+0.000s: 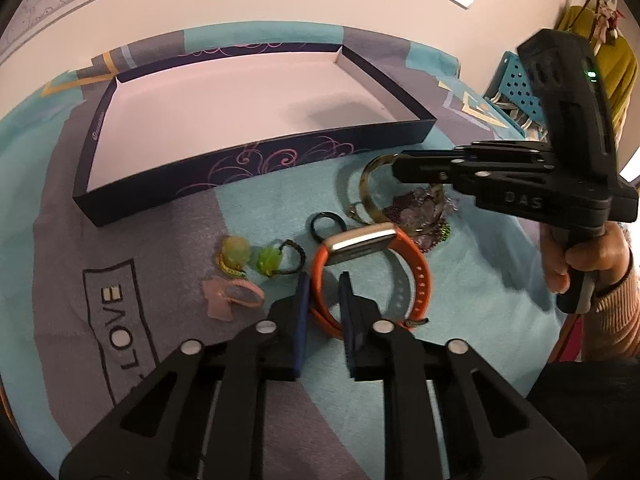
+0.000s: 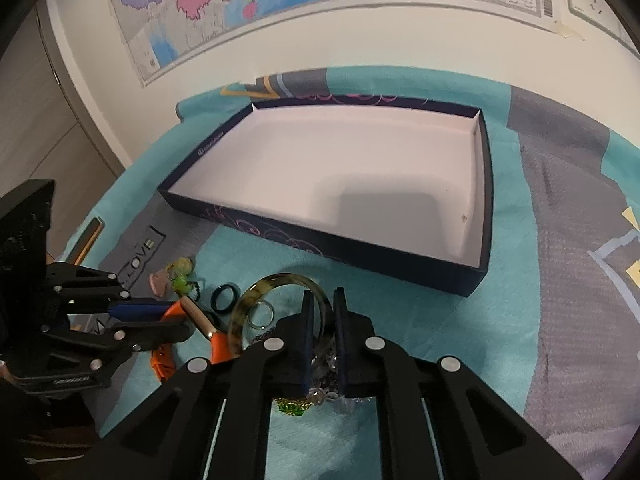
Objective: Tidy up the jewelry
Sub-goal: 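Grasp the orange watch band with the left tool while the right tool grasps the tortoiseshell bangle, then carry the watch band and bangle into the blue box and open both tools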
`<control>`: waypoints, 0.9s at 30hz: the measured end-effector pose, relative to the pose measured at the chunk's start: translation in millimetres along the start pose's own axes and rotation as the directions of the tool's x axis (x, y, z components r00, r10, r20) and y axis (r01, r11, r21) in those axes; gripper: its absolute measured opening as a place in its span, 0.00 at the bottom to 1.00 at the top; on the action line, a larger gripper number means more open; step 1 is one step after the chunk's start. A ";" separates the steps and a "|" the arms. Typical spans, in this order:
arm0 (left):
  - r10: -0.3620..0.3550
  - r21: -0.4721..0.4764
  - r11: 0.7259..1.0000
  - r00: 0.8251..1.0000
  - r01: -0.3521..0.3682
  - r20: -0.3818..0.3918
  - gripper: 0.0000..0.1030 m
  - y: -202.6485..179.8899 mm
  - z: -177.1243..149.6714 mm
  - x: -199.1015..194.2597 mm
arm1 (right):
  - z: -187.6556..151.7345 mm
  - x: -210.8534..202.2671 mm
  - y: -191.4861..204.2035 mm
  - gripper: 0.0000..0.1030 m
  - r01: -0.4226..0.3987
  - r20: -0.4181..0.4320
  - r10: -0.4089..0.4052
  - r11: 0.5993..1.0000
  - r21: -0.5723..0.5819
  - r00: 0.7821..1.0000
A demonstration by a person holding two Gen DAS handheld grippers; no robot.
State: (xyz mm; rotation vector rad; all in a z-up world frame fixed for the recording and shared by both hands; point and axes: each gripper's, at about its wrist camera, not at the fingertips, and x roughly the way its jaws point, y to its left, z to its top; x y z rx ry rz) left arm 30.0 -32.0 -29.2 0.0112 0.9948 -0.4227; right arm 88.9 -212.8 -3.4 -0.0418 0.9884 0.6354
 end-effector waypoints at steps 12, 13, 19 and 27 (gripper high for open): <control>0.054 -0.011 0.999 0.997 -0.054 0.046 0.06 -0.7 1.2 -17.5 | 5.8 -19.6 -0.9 0.08 -0.026 0.065 0.025 1.000 0.014 0.998; 0.056 -0.014 0.998 0.997 -0.055 0.051 0.06 0.4 1.4 -20.3 | 5.6 -21.7 -0.3 0.08 -0.026 0.072 0.024 1.000 0.014 0.997; 0.040 -0.057 0.998 0.994 -0.034 0.101 0.06 13.3 11.4 -40.0 | 13.2 -27.1 -1.9 0.08 -0.029 0.099 0.027 0.999 0.024 0.995; 0.095 -0.125 0.989 0.982 -0.075 0.163 0.07 46.1 50.1 -51.7 | 47.8 -26.2 -14.7 0.08 -0.017 0.153 0.012 0.999 0.035 0.988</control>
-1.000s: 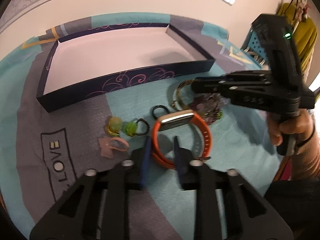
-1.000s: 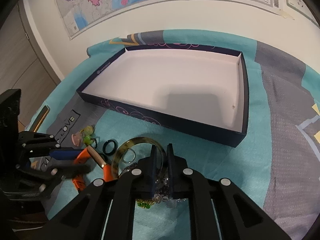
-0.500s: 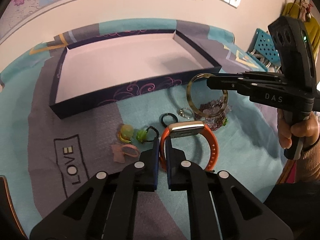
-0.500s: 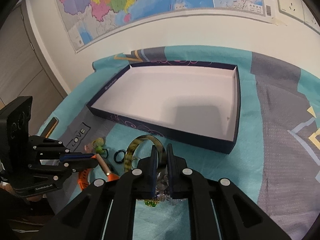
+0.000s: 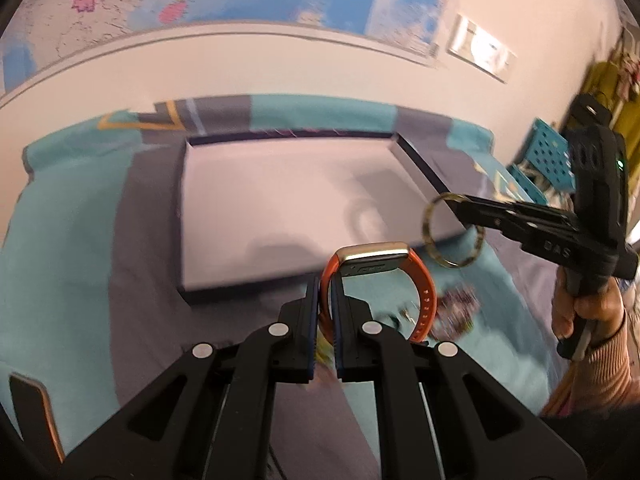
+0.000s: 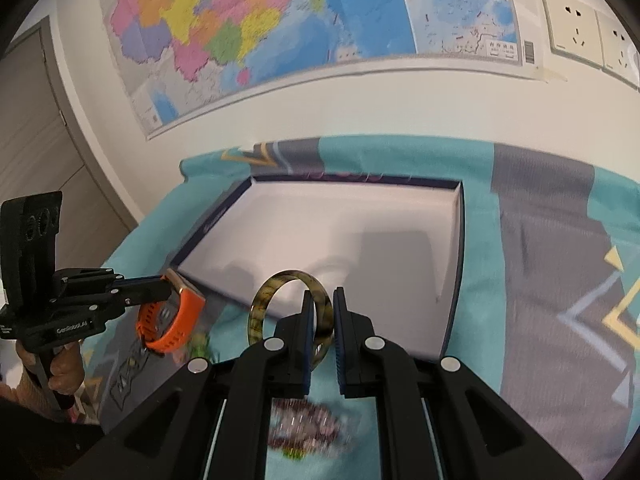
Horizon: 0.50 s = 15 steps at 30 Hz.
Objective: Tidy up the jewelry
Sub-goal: 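Carry the watch band and bangle into the blue box and open both tools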
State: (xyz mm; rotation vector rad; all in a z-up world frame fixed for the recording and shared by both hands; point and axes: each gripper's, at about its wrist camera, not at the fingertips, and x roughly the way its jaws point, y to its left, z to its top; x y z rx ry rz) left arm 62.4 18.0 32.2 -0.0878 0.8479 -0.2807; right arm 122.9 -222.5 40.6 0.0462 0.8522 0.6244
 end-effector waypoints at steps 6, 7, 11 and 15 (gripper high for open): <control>0.047 -0.027 0.999 0.999 -0.046 0.004 0.07 17.9 33.7 23.7 | 33.4 26.4 -10.3 0.08 0.023 -0.006 -0.023 1.000 0.012 1.000; 0.047 -0.033 0.998 0.999 -0.047 0.001 0.07 20.7 39.6 29.4 | 37.8 31.2 -11.0 0.08 0.023 -0.009 -0.023 1.000 0.016 1.000; 0.066 -0.050 0.997 0.998 -0.067 -0.008 0.07 28.6 57.7 50.7 | 55.0 53.7 -17.3 0.08 0.043 -0.027 -0.042 0.999 0.030 0.999; 0.087 -0.070 0.994 0.996 -0.089 -0.032 0.07 37.7 71.2 72.6 | 66.6 79.7 -25.6 0.08 0.049 -0.061 -0.046 0.997 0.056 0.997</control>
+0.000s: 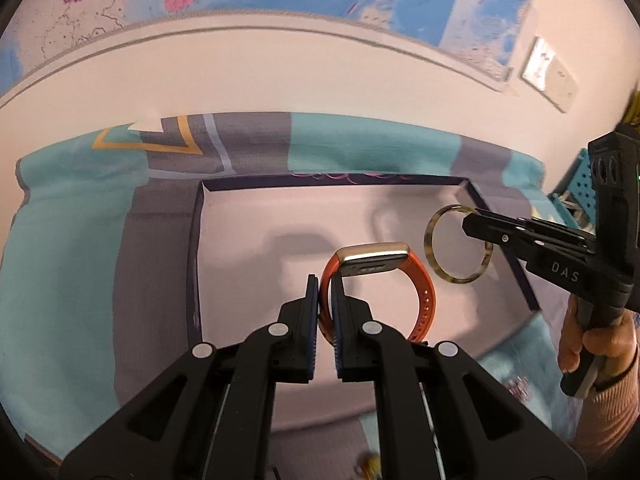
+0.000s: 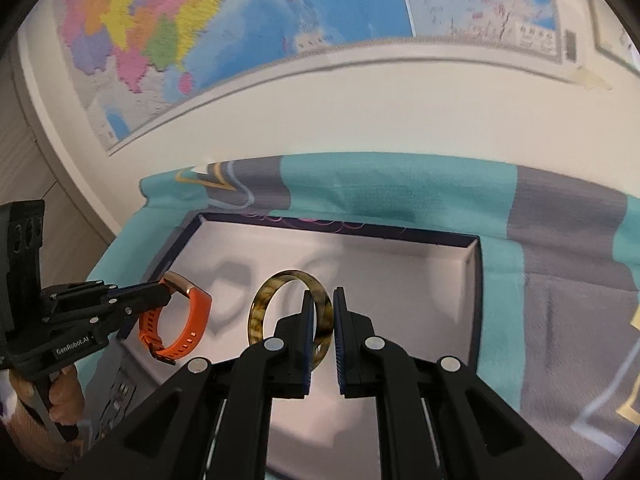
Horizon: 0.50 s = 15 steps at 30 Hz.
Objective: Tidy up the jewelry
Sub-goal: 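Carry the watch band and bangle into the blue box and open both tools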
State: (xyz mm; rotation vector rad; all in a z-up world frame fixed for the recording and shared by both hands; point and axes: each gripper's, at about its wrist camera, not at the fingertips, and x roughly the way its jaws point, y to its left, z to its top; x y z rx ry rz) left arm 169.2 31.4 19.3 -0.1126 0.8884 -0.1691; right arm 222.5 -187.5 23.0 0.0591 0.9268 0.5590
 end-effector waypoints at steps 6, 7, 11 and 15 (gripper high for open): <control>0.016 -0.038 0.999 0.999 -0.018 -0.049 0.07 10.8 17.3 33.9 | 14.9 29.3 -10.9 0.08 0.012 -0.044 -0.010 0.998 0.055 0.999; 0.018 -0.045 0.999 0.998 -0.020 -0.061 0.07 12.3 20.4 40.2 | 17.0 33.2 -11.9 0.08 0.015 -0.050 -0.012 0.998 0.061 0.999; 0.025 -0.060 0.998 0.996 -0.030 -0.085 0.07 15.8 29.3 53.1 | 22.9 44.4 -14.1 0.08 0.032 -0.072 -0.027 0.997 0.071 0.997; 0.034 -0.077 0.996 0.994 -0.042 -0.108 0.07 18.2 38.6 64.6 | 26.0 53.2 -15.6 0.08 0.034 -0.090 -0.025 0.995 0.091 0.996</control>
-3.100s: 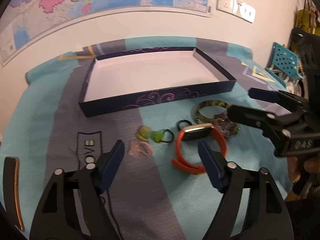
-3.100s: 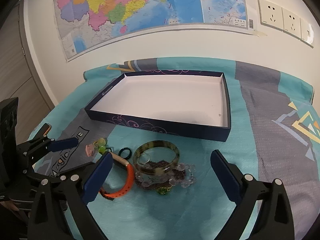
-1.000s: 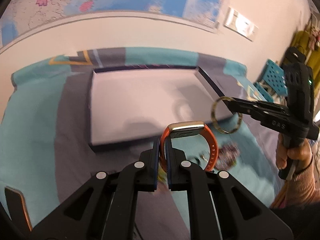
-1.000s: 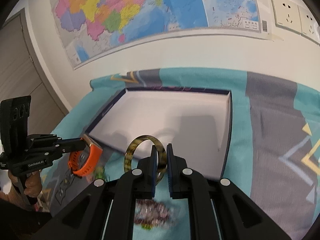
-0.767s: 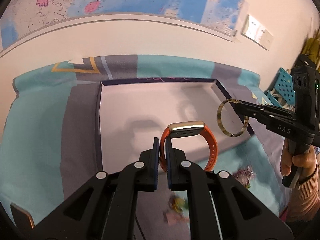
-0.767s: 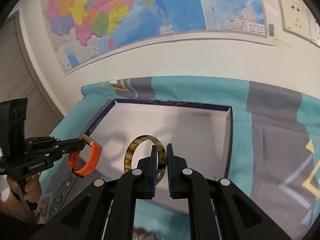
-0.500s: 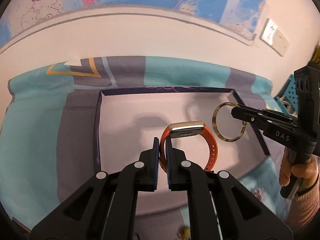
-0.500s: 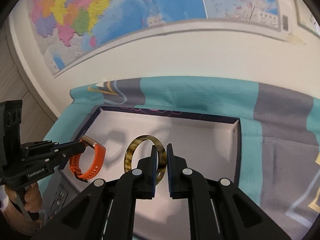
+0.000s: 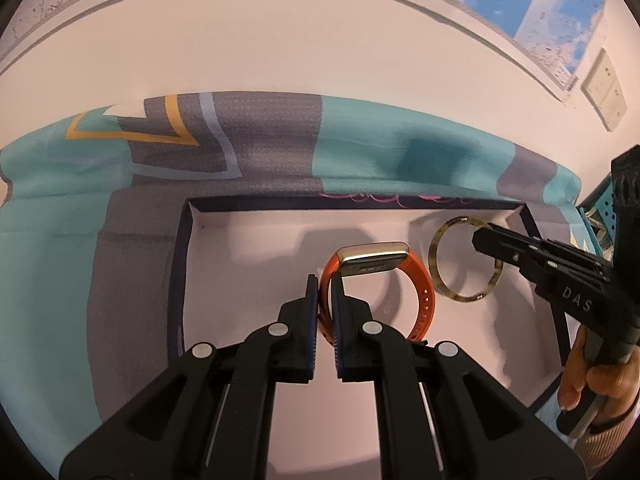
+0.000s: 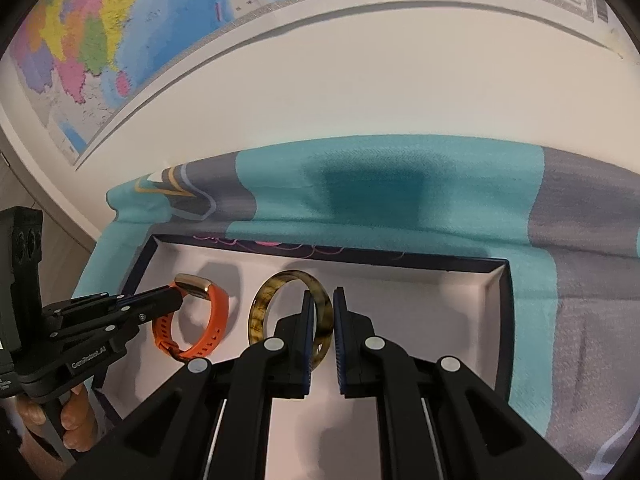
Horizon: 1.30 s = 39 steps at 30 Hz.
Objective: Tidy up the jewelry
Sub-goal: 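Carry the watch band and bangle into the blue box and open both tools, then withdraw both open tools from the box back toward the jewelry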
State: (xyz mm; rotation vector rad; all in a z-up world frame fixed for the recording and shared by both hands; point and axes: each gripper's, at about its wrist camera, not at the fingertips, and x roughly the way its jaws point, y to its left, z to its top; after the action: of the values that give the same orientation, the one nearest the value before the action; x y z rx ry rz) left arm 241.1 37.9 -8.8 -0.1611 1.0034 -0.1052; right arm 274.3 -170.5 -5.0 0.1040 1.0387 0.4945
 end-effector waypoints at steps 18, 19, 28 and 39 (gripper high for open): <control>0.009 -0.042 0.999 0.999 -0.011 -0.053 0.40 -3.4 19.3 16.6 | -0.1 -7.3 -2.4 0.30 0.081 0.038 -0.082 0.996 0.027 0.996; 0.012 -0.043 0.999 0.999 -0.014 -0.045 0.43 -2.3 18.2 14.1 | -2.4 -14.0 -1.6 0.30 0.065 0.052 -0.066 0.998 0.021 0.996; 0.091 0.045 0.994 0.980 -0.100 0.178 0.58 -13.9 -20.9 -61.7 | -58.6 -100.5 21.1 0.46 -0.015 0.146 0.043 0.981 -0.191 0.988; 0.021 0.146 0.987 0.963 -0.062 0.270 0.71 -14.1 -104.9 -125.0 | -151.9 -121.4 10.3 0.46 -0.034 0.043 0.045 0.974 -0.223 0.998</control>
State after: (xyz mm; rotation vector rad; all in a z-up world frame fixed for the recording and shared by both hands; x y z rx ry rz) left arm 85.5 35.2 42.2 -0.0120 0.7247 -0.1185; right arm 92.7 -237.2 17.4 -0.0620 0.9296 0.6383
